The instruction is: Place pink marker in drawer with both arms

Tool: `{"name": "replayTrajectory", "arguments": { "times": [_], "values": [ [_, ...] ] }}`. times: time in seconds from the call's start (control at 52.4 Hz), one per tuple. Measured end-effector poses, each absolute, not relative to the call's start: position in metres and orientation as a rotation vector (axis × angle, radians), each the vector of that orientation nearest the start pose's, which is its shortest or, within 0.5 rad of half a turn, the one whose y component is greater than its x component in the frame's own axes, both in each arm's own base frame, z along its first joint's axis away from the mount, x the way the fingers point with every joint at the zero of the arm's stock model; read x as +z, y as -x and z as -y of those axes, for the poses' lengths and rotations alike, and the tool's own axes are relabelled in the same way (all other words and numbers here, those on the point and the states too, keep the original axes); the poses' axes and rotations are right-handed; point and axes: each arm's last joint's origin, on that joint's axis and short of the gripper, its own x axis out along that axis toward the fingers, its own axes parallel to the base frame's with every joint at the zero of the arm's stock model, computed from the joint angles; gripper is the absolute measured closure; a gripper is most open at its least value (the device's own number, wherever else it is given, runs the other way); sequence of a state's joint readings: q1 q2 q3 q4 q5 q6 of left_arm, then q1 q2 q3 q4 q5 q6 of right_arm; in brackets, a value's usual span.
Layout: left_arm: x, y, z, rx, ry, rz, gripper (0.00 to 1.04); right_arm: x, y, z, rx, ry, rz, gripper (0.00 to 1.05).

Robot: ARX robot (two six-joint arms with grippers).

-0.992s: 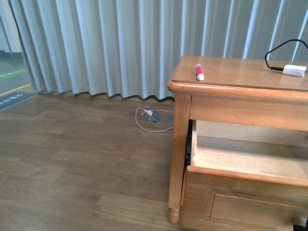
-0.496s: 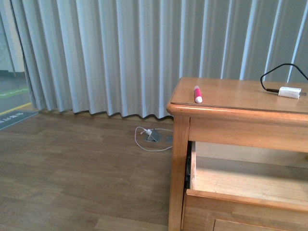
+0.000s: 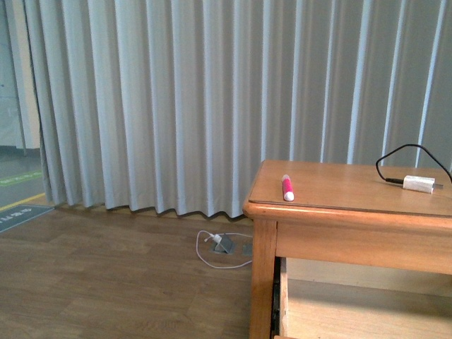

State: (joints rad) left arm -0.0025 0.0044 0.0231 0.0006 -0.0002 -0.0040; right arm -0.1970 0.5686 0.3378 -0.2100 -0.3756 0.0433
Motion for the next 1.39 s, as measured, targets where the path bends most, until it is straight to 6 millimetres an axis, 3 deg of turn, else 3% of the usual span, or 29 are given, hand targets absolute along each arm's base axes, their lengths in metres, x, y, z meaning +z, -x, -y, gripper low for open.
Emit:
{"name": "replayTrajectory", "arguments": {
  "times": [0.382,0.477,0.61,0.687,0.763,0.916,0.973,1.145,1.393],
  "values": [
    [0.171,-0.097,0.000,-0.002,0.004,0.019,0.06,0.207,-0.135,0.016,0.168,-0.161,-0.427,0.08],
    [0.170,-0.100,0.002,0.070,0.029,-0.049,0.06,0.207,-0.135,0.016,0.168,-0.161,-0.427,0.08],
    [0.202,-0.125,0.014,-0.029,0.024,-0.106,0.06,0.207,-0.135,0.016,0.168,-0.161,-0.427,0.08],
    [0.228,-0.147,0.018,-0.064,0.017,-0.081,0.06,0.207,-0.135,0.016,0.168,-0.161,-0.427,0.08],
    [0.260,-0.188,0.029,-0.092,-0.033,-0.057,0.06,0.208,-0.135,0.016,0.168,-0.161,-0.427,0.08],
    [0.285,-0.254,0.064,-0.158,-0.094,-0.072,0.06,0.208,-0.135,0.016,0.168,-0.161,-0.427,0.08],
    [0.289,-0.274,0.077,-0.168,-0.112,-0.080,0.06,0.208,-0.135,0.016,0.168,-0.161,-0.427,0.08],
    [0.286,-0.364,0.143,-0.235,-0.141,-0.178,0.06,0.208,-0.135,0.016,0.168,-0.161,-0.427,0.08],
    [0.282,-0.420,0.206,-0.327,-0.065,-0.223,0.06,0.208,-0.135,0.016,0.168,-0.161,-0.427,0.08]
  ]
}}
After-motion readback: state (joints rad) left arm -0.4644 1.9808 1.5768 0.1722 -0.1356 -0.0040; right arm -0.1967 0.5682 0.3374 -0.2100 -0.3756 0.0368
